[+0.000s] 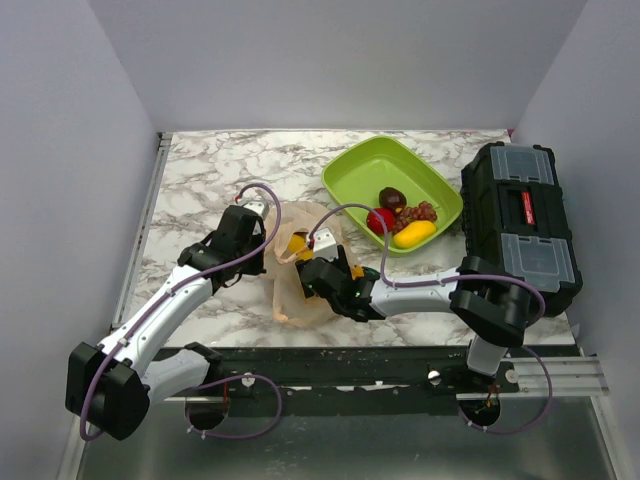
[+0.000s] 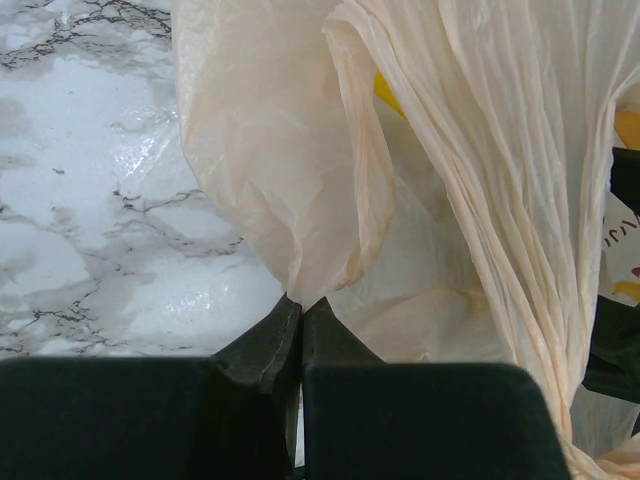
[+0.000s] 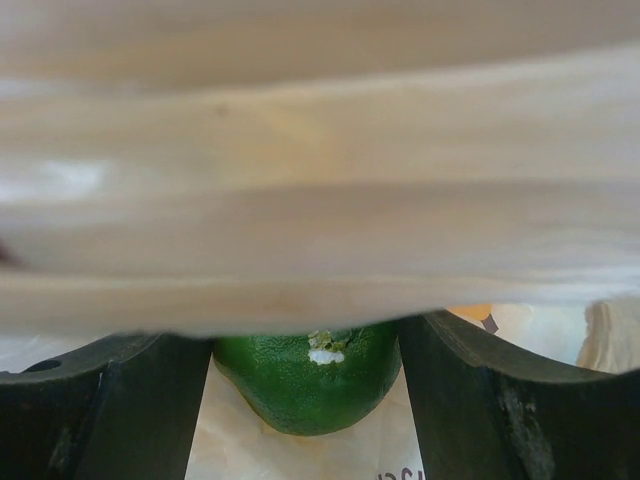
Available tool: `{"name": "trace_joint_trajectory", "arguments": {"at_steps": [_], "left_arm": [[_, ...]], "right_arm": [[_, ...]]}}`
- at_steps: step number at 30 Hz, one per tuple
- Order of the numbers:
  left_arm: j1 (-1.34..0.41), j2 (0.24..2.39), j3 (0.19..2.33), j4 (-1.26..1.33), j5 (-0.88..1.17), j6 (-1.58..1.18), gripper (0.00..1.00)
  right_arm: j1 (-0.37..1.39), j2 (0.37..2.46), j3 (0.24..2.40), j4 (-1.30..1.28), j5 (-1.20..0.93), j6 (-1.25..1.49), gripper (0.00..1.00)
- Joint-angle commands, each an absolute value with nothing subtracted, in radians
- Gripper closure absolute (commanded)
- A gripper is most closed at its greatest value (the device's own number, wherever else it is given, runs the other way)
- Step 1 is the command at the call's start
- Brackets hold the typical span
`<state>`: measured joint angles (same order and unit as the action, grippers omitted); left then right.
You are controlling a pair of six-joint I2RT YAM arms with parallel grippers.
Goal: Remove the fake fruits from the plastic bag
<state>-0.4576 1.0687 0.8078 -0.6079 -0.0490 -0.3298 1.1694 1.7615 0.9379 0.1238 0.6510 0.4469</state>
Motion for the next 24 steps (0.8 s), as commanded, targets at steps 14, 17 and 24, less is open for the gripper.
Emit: {"name": "trace_joint_trajectory", "arguments": {"at_steps": [14,17,24], "left_arm": [[-0.456,1.077,0.842,-0.612,-0.025,-0.334,1.00],[-0.456,1.080,0.842,-0.615,-0.027,-0.334,1.00],[-0.455,1.076,0.841,-0.613,-0.039,-0.331,1.00]], "right_arm": [[1.168,1.694,0.957,0.092,0.617,0.435,0.66],[1.168,1.626,0.924,0.152,0.579,0.420,0.68],[1.168,1.535,0.894,0.220,0.515,0.421,0.70]]}}
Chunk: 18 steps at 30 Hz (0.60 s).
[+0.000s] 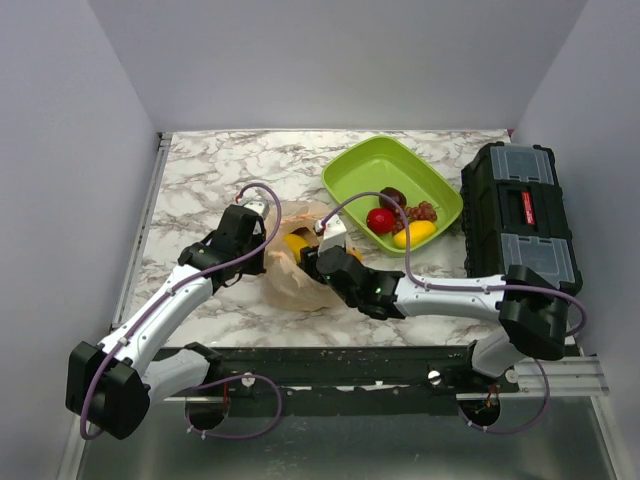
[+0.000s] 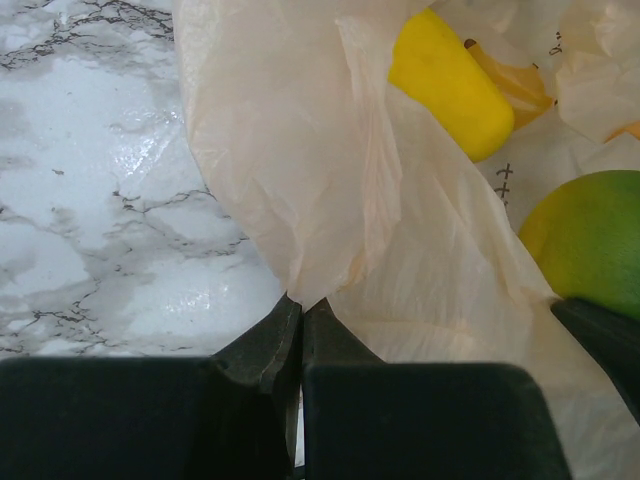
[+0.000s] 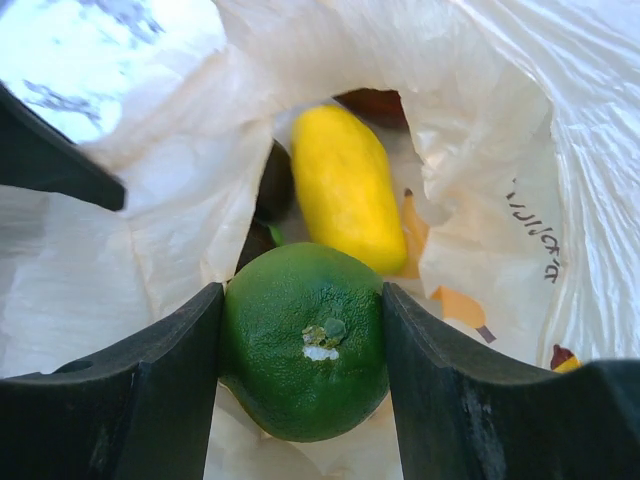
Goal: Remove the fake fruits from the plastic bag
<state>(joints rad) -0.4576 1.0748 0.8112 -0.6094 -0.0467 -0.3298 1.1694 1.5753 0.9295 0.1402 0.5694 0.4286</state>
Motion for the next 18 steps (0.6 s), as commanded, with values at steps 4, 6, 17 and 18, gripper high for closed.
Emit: {"name": "trace_joint_trajectory", "arguments": {"at_steps": [4,6,17,18], "left_arm": [[-0.456,1.064,0.845,-0.610,-0.038,-0.331,1.00],[-0.455,1.048,0.839,-0.605,-0.045,-0.331,1.00],[-0.460,0.922,0.791,-0.561,-0.105,-0.342,1.00],[-0.467,0.922,0.791,-0.569,-0.097,-0.347,1.00]], "right_arm": [[1.169,1.526,0.886,0.219,0.524,0.434,0.70],[1.168,1.538,0.872,0.235,0.574,0.441,0.68],[1.161,1.717,0.893,0.196,0.727,0.546,0.49],[1.160,1.734,0.904,0.190,0.706,0.534,0.42]]}}
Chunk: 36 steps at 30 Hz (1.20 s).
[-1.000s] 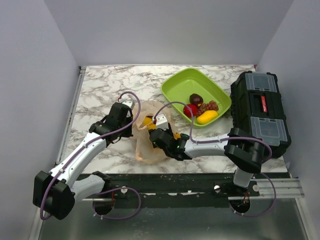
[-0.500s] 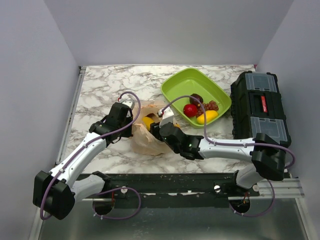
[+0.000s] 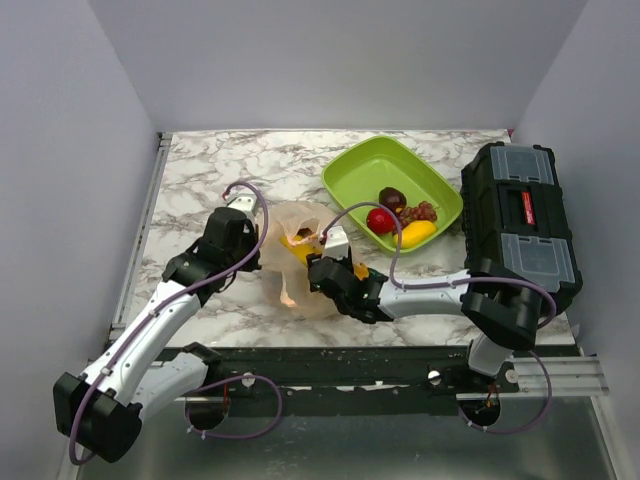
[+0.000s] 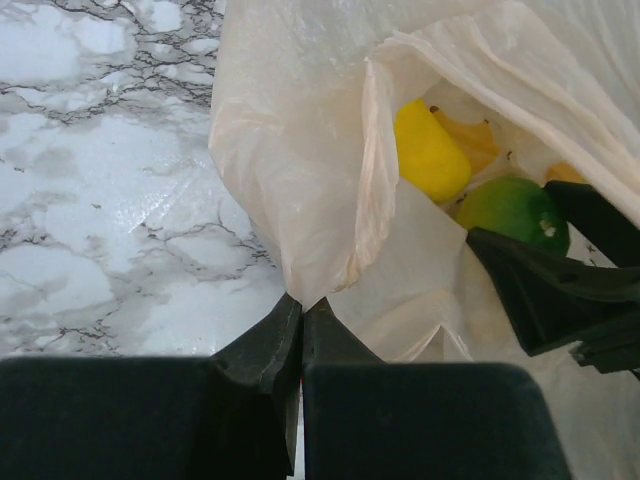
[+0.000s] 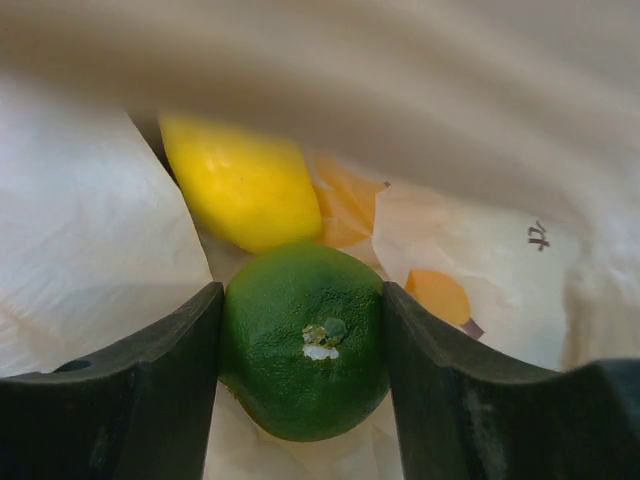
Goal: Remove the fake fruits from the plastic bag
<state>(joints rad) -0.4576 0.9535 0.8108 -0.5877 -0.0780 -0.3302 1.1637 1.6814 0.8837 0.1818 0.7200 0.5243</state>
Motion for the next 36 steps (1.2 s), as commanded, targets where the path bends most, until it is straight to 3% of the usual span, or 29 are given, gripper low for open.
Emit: {"name": "trace_joint_trajectory", "arguments": {"at_steps": [1,4,8,15,18,21,28,32,36], "left_arm": [[-0.476,0.927,0.799,-0.590,-0.088,-0.354,1.00],[-0.483,0.951,0.826,-0.659,-0.060,-0.367,1.00],[-0.483,0.958,0.805,-0.661,-0.055,-0.327,1.00],[-0.484,0.979,0.789,-0.618,-0.076,-0.308,1.00],[-0.483,0.994,0.792,-0.610,-0.085,-0.308,1.00],[-0.483,0.994,0.797,-0.617,-0.108,-0.307,1.00],[-0.480,0.980,0.795,-0.626,-0.184,-0.318,1.00],[-0.480,0.975,0.792,-0.622,-0.171,-0.314,1.00],[-0.478,0.972,0.788,-0.615,-0.148,-0.307,1.00]], "right_arm": [[1.161,1.741,0.919,0.166,0.687,0.526,0.33],[1.162,1.701,0.932,0.112,0.661,0.513,0.08],[1.172,1.562,0.892,0.119,0.569,0.435,0.00],[1.213,1.407,0.790,0.197,0.321,0.398,0.00],[1.223,1.418,0.702,0.326,0.151,0.412,0.05],[1.255,1.498,0.671,0.404,0.083,0.430,0.20],[1.417,1.772,0.733,0.423,0.298,0.371,0.55],[1.422,1.736,0.722,0.449,0.374,0.400,0.56],[1.421,1.619,0.746,0.373,0.430,0.416,0.46]]}}
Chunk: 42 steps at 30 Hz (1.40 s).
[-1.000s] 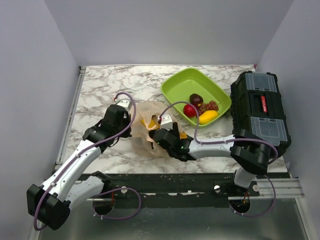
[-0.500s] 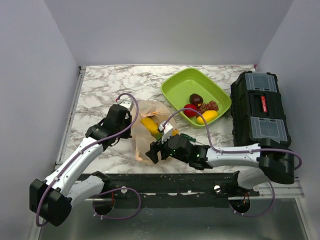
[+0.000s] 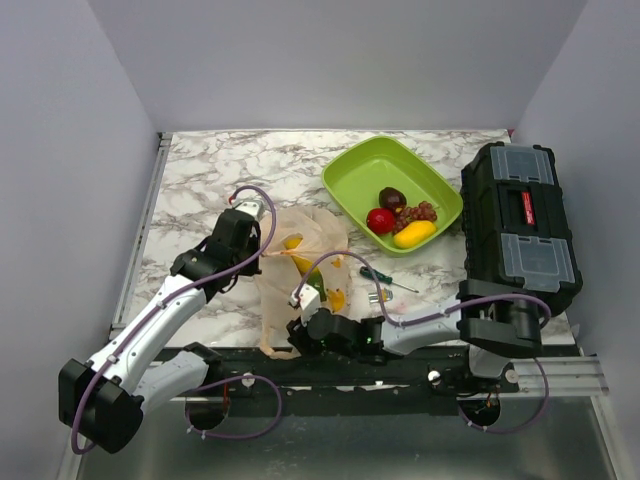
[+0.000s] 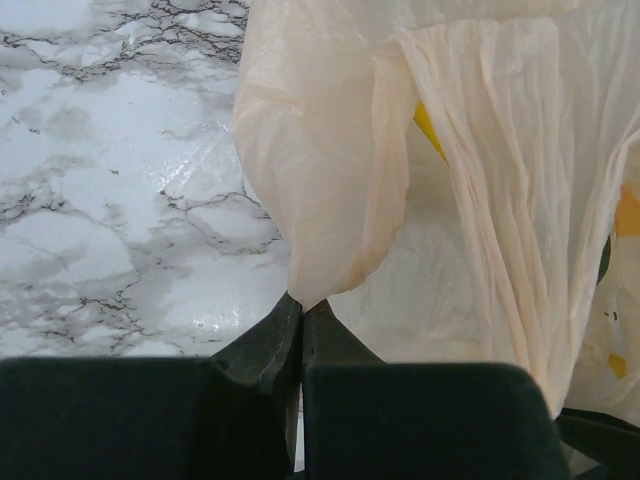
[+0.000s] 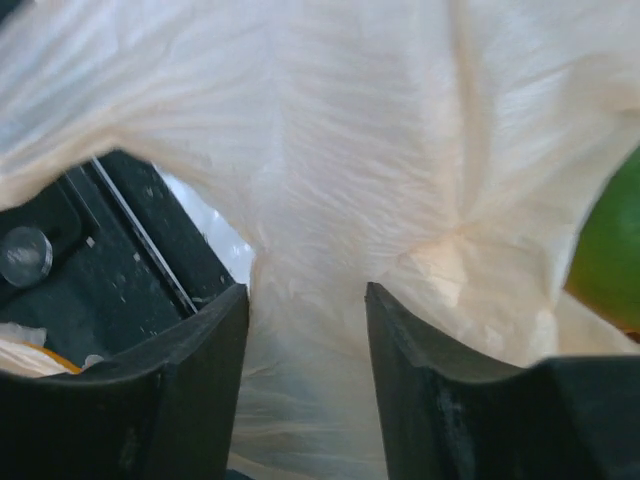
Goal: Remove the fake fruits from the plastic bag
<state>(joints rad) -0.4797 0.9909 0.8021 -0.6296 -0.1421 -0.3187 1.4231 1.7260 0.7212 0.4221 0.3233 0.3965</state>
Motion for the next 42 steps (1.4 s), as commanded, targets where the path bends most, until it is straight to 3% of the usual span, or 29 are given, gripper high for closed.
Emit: {"name": "trace_joint_trajectory", "arguments": {"at_steps": [1,5,8,20,24,42], "left_arm": [[-0.478,0.973,0.787,-0.612,-0.147,-0.305,1.00],[-0.479,0.975,0.787,-0.612,-0.130,-0.301,1.00],[-0.478,0.972,0.785,-0.608,-0.127,-0.301,1.00],[-0.478,0.979,0.785,-0.603,-0.087,-0.304,1.00],[-0.478,0.974,0.782,-0.603,-0.087,-0.304,1.00],[-0.477,0.980,0.784,-0.600,-0.077,-0.302,1.00]], "right_arm": [[1.421,1.593,0.750,0.354,0.456,0.423,0.43],[1.421,1.487,0.756,0.301,0.546,0.458,0.30],[1.422,1.458,0.764,0.282,0.617,0.463,0.29],[1.313,1.627,0.917,0.130,0.775,0.535,0.68],[1.292,1.680,0.950,0.071,0.812,0.536,0.70],[1.229,1.723,0.904,0.063,0.675,0.519,0.45]]}}
